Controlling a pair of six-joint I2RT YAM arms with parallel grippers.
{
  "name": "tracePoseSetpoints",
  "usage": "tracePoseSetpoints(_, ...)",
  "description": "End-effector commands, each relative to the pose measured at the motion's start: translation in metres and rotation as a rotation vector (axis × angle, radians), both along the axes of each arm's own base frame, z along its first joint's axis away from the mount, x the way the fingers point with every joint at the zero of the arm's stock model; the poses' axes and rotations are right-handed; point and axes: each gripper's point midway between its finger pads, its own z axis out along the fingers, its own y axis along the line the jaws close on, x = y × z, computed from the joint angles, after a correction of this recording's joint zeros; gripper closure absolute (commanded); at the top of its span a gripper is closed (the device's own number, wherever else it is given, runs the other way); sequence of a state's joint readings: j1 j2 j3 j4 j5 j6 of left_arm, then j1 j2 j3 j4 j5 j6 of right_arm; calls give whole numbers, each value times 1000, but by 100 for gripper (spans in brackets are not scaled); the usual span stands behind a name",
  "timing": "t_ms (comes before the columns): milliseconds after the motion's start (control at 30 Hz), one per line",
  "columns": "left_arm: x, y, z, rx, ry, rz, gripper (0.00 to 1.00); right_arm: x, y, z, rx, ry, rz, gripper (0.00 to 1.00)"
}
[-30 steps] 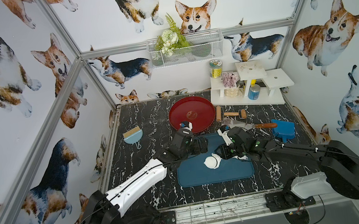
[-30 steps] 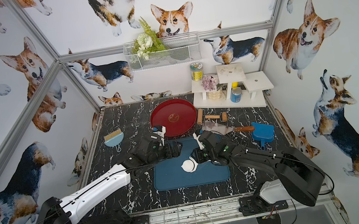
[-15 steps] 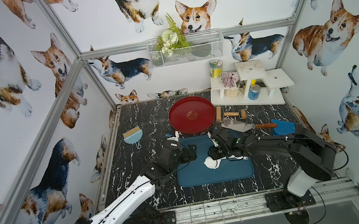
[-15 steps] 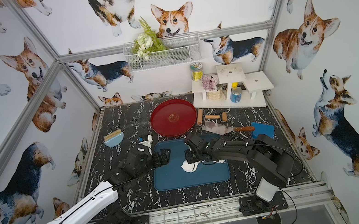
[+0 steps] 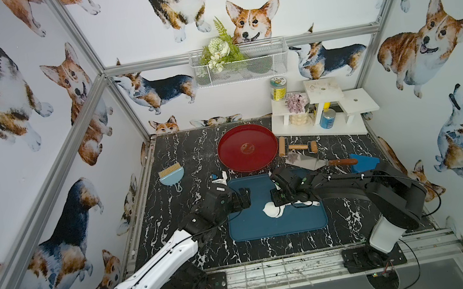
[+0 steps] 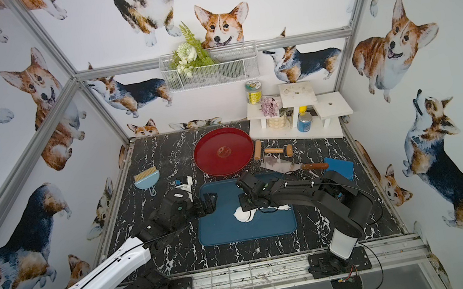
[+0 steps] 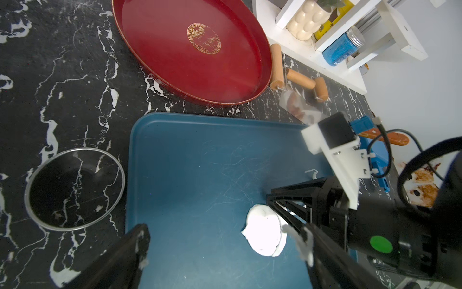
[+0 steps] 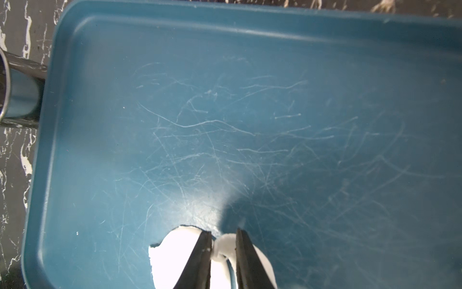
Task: Roll out the dumpling wrappers from the dough
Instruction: Remove the dumpling wrapper from the work surface.
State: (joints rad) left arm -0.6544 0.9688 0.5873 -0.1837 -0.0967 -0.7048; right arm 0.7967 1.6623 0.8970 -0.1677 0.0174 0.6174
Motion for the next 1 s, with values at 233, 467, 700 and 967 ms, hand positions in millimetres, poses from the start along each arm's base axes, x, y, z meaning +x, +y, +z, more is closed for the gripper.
tracePoseSetpoints(233, 2, -4, 3, -19, -11, -9, 0, 1, -8, 1, -30, -9, -21, 89)
tracePoseSetpoints(467, 2, -4, 1, -25, -8, -9, 0, -2, -14, 9, -28, -24, -33, 93)
tracePoseSetpoints(700, 2, -4, 0, -28, -7, -9, 0, -10, -25, 10, -37, -25, -43, 94)
tracePoseSetpoints(967, 2, -4, -1, -28, -3, -7, 0, -18, -35, 14, -37, -31, -55, 94)
